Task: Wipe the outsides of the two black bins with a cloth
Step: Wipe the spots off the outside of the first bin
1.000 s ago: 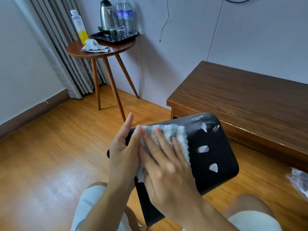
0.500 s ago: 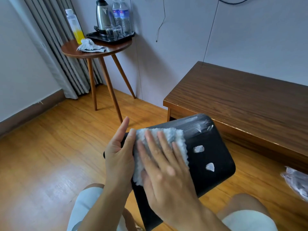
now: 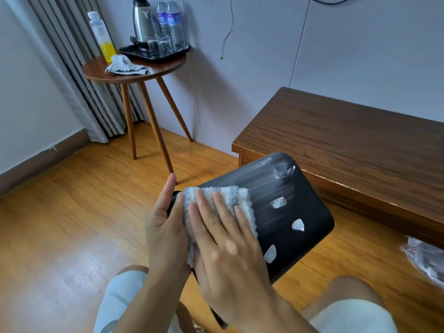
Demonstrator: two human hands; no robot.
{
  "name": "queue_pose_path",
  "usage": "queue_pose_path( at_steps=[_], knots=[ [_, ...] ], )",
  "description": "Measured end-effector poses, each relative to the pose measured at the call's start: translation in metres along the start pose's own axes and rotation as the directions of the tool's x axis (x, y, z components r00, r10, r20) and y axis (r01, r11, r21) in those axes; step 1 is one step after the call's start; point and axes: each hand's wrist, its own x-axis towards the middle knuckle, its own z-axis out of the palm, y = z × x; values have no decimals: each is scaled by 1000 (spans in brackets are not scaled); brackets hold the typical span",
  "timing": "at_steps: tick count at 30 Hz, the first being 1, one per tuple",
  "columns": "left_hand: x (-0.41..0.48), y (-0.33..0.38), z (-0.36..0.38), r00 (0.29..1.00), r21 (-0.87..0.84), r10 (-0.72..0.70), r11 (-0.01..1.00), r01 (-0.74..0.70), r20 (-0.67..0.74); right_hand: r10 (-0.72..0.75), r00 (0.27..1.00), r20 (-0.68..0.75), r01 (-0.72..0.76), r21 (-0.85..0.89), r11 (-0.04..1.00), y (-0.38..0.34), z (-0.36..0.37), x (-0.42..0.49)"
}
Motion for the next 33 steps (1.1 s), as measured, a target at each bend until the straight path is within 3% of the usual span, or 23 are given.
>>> queue_pose_path(
  at_steps=[3, 7, 9, 11, 16, 18, 24, 26, 30, 33],
  knots=[
    [0, 4, -4, 1000, -5, -3, 1000, 3, 1, 16, 1000, 9, -16, -38, 999, 28, -9, 6],
    [0, 11, -7, 994, 72, 99, 993, -95, -47, 316, 948, -30, -317, -27, 948, 82, -27, 26],
    [0, 12, -5, 992, 75, 113, 991, -109, -58, 385, 923, -12, -385, 4, 923, 81, -28, 30],
    [1, 10, -2, 992, 70, 105, 992, -101, -64, 336, 942, 6, -336, 11, 942, 54, -20, 24],
    [3, 9, -8, 995, 24, 56, 998, -54, -80, 6, 1000, 19, -6, 11, 1000, 8, -1, -9],
    [5, 10, -14, 995, 22, 51, 999, -49, -90, 23, 1000, 5, -23, -8, 1000, 28, -3, -5],
    [7, 18, -13, 986, 27, 102, 995, -100, -134, 317, 948, -42, -317, -3, 948, 72, -16, 21],
    [8, 19, -8, 985, 34, 107, 994, -103, -139, 266, 963, -38, -266, 13, 964, 44, -10, 17],
    [8, 15, -9, 990, 13, 73, 997, -72, -124, 6, 1000, -11, -6, 0, 1000, 3, 2, -12],
    [8, 13, -14, 992, -20, 27, 999, -30, -126, 8, 1000, -16, -9, -36, 999, 29, -3, -8]
  ],
)
